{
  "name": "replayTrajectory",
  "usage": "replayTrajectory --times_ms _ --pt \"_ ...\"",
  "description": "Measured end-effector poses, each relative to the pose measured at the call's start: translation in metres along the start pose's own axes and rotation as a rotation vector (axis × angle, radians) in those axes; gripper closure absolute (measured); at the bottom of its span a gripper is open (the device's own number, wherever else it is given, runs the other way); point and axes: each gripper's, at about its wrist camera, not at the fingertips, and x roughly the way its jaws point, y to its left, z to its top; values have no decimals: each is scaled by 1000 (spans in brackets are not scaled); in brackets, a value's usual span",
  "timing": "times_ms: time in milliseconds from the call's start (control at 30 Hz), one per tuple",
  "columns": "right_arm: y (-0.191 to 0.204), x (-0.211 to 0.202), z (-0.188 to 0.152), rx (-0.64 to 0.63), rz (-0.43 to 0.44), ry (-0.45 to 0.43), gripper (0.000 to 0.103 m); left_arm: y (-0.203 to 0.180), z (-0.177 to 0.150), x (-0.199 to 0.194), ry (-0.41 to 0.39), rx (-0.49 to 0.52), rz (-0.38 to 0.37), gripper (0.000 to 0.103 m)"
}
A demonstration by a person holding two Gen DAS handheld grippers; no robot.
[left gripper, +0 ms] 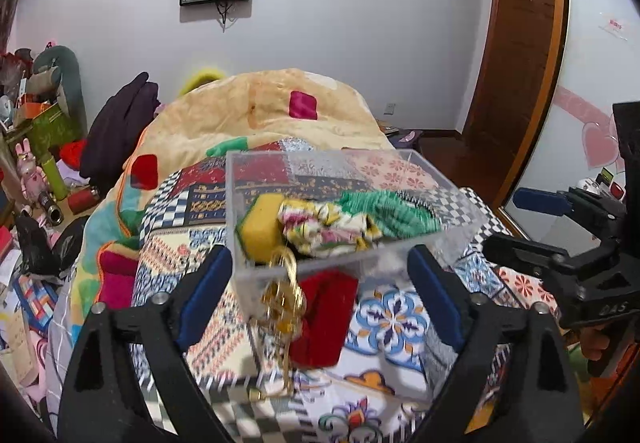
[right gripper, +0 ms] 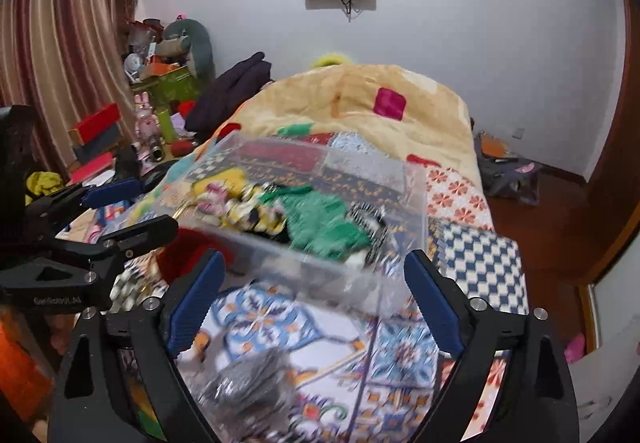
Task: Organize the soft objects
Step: 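Grasp the red velvet pouch with the left gripper while the right grasps the steel-wool bag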
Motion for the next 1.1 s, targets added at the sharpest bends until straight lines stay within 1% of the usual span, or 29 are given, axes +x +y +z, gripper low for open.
replayTrajectory --times_ms 67,133,267,367,400,433,467,500,533,567,633,700,733,767,800,867,900,967,1100 --pt "2 2 -9 4 8 25 12 2 -10 -2 20 -7 2 9" --pt "4 6 -21 16 22 60 12 4 -20 0 51 -15 0 9" --pt "7 18 -44 48 61 147 12 8 -41 13 122 -24 8 9" --pt "11 29 -61 55 77 206 12 11 -51 24 158 -37 18 9" --pt "11 33 -66 59 85 228 13 12 -53 29 168 -44 16 9" --pt "11 35 -69 65 90 238 19 12 -53 34 177 -50 19 9" --pt "10 38 -71 71 98 250 25 13 -54 37 181 -55 21 12" --pt "10 40 -72 77 110 258 28 13 -54 39 182 -58 20 14" --pt "9 41 -72 83 124 264 33 13 -54 41 184 -57 19 19" --pt "10 41 -72 81 128 265 41 13 -54 44 186 -54 19 24" --pt "13 42 -73 64 135 269 52 13 -54 47 187 -55 18 29" --pt "17 40 -73 54 133 260 58 14 -54 51 188 -61 12 36" --pt "18 40 -73 50 134 256 65 14 -54 54 193 -63 9 43" --pt "20 39 -73 48 132 253 68 15 -53 56 198 -65 3 51" --pt "20 39 -72 48 126 247 69 15 -53 59 204 -67 -4 55" --pt "21 38 -72 51 116 236 73 16 -53 64 220 -80 -17 69" --pt "20 37 -72 54 110 229 73 17 -53 65 222 -83 -24 73" --pt "14 35 -70 56 103 218 74 18 -53 65 221 -85 -21 86" --pt "12 27 -66 47 89 187 75 19 -54 61 208 -90 -23 96"
